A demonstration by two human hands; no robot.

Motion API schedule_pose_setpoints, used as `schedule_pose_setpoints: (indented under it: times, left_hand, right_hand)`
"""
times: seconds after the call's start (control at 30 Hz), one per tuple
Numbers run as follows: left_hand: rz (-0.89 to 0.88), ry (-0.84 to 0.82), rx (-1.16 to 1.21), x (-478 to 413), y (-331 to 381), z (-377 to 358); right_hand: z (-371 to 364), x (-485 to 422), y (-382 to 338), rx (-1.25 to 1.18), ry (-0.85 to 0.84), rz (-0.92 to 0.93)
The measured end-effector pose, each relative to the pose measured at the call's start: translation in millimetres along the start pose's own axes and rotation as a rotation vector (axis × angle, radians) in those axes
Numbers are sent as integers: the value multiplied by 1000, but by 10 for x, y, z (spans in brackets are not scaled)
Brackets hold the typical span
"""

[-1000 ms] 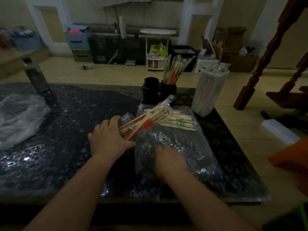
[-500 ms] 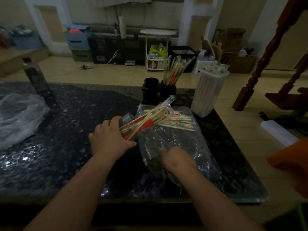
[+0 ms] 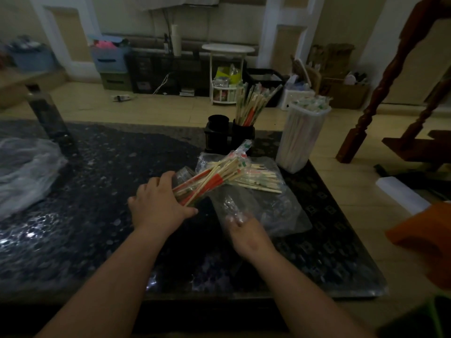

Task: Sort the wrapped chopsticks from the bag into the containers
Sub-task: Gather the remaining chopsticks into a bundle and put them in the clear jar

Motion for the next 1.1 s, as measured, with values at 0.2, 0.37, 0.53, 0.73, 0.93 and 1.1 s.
schedule_pose_setpoints:
  times: [0.2, 0.37, 0.53, 0.73, 0.93, 1.1]
  left_hand:
    - [14, -6, 5, -16, -19, -5]
    - [35, -10, 5, -48, -60, 0]
    - [34, -5, 12, -84, -78, -17]
    - [53, -20, 13, -116, -72, -41]
    - [65, -24, 23, -132, -26, -55]
    - [87, -33, 28, -171, -23, -79]
  right_hand:
    - [-182, 0, 7, -28, -87, 96]
    - [-314, -74, 177, 222, 4, 66]
    - [-300, -26, 379, 359, 99, -143]
    - [-130, -82, 358, -44, 315, 45]
    - [-85, -311, 381, 328, 235, 29]
    - [-80, -582, 237, 391, 197, 89]
Point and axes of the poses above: each hand's wrist, its own x-axis away from the middle knuckle, its own z-axis out of the back of the hand, y = z × x, the point moved 5 cm from there along -x, towards the middle knuckle, and after that the axes turned 4 degrees about -z, right-handed, at the moved point
